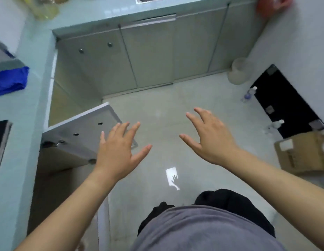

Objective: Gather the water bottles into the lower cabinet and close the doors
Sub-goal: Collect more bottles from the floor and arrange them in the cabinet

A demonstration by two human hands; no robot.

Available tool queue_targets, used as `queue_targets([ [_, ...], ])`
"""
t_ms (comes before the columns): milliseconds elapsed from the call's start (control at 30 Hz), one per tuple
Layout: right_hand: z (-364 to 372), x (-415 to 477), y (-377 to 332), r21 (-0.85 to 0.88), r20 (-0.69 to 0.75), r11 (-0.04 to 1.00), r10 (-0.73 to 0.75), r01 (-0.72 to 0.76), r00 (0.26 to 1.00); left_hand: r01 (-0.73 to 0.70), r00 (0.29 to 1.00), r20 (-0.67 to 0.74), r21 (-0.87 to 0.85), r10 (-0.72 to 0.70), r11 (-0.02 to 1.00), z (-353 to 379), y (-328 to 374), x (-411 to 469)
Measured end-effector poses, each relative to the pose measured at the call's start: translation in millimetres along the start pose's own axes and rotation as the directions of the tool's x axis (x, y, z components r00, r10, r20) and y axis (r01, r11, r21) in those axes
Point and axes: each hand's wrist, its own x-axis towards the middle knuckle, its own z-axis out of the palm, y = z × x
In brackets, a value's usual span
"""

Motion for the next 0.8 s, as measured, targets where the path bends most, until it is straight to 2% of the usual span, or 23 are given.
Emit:
queue_targets([
  [233, -34.5, -83.7, 139.7, 0.032, -0.038, 0.965, 0.262, -0.261, 0.964, -0.311, 0.95, 0.041, 0.009, 0.31, 0.95, 14.5, 160.2, 56.1],
  [467, -57.2, -169.3, 301.0, 0.121, -0.077, 0.835, 0.546, -0.536, 0.834, -0.551, 0.83, 0.116, 0.018, 0.546, 0.834, 57.5, 357.8, 105.3],
  [633, -70.9, -192.1, 376.5, 0.185, -0.1, 0.745, 0.662, -0.64, 0.742, -0.673, 0.732, 0.172, 0.039, 0.659, 0.738, 74.8, 460.1, 143.0],
  [800, -81.6, -168.3, 426.0, 0.239, -0.114, 0.675, 0.734, -0.698, 0.67, -0.753, 0.651, 0.199, 0.048, 0.732, 0.657, 80.5, 519.0, 200.1],
])
